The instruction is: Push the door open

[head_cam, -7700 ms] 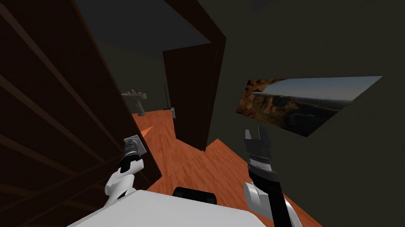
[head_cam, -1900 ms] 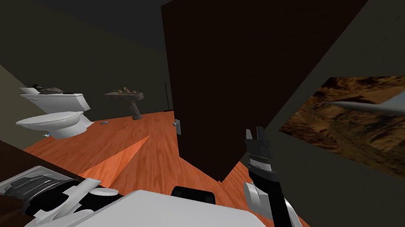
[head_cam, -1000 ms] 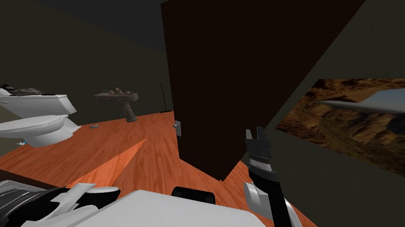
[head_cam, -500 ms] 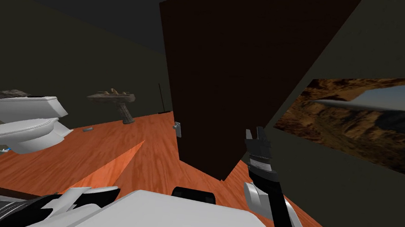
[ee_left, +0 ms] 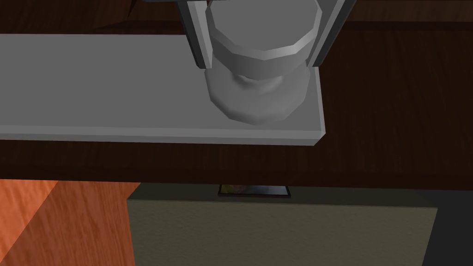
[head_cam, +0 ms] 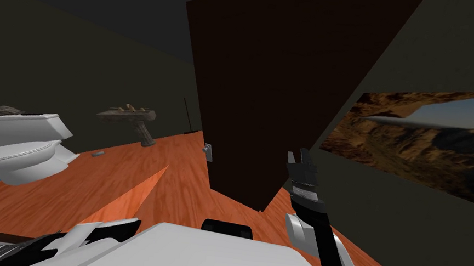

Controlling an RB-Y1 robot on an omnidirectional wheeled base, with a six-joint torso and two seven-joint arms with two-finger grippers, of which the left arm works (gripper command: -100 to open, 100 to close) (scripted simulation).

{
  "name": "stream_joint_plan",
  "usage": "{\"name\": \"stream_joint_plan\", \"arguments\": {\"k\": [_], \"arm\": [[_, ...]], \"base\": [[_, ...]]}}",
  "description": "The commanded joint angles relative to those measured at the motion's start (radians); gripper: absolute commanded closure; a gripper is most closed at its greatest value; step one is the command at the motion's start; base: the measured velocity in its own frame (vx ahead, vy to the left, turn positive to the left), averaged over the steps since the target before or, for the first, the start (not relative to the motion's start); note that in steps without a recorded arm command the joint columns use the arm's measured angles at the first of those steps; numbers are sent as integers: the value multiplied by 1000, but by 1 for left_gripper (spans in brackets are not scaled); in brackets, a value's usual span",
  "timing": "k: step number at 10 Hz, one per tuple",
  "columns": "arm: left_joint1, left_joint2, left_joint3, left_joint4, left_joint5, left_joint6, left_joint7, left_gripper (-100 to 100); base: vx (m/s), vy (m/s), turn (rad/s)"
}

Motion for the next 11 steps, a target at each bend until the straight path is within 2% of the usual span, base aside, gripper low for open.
{"name": "stream_joint_plan", "arguments": {"k": [1,3,4,5,6,10,11], "arm": [[-1,2,7,-39,0,10,-6,100],[-1,2,7,-39,0,10,-6,100],[-6,0,31,-45,3,10,-19,100],[-6,0,31,-45,3,10,-19,100],[-13,-4,73,-56,8,10,-44,100],[-27,-11,147,-75,17,11,-85,100],[-32,-14,175,-82,21,11,-101,100]], "base": [[6,46,-4],[1,12,5],[10,40,-50],[13,46,-44],[21,99,-113],[22,129,-71],[35,147,-84]]}}
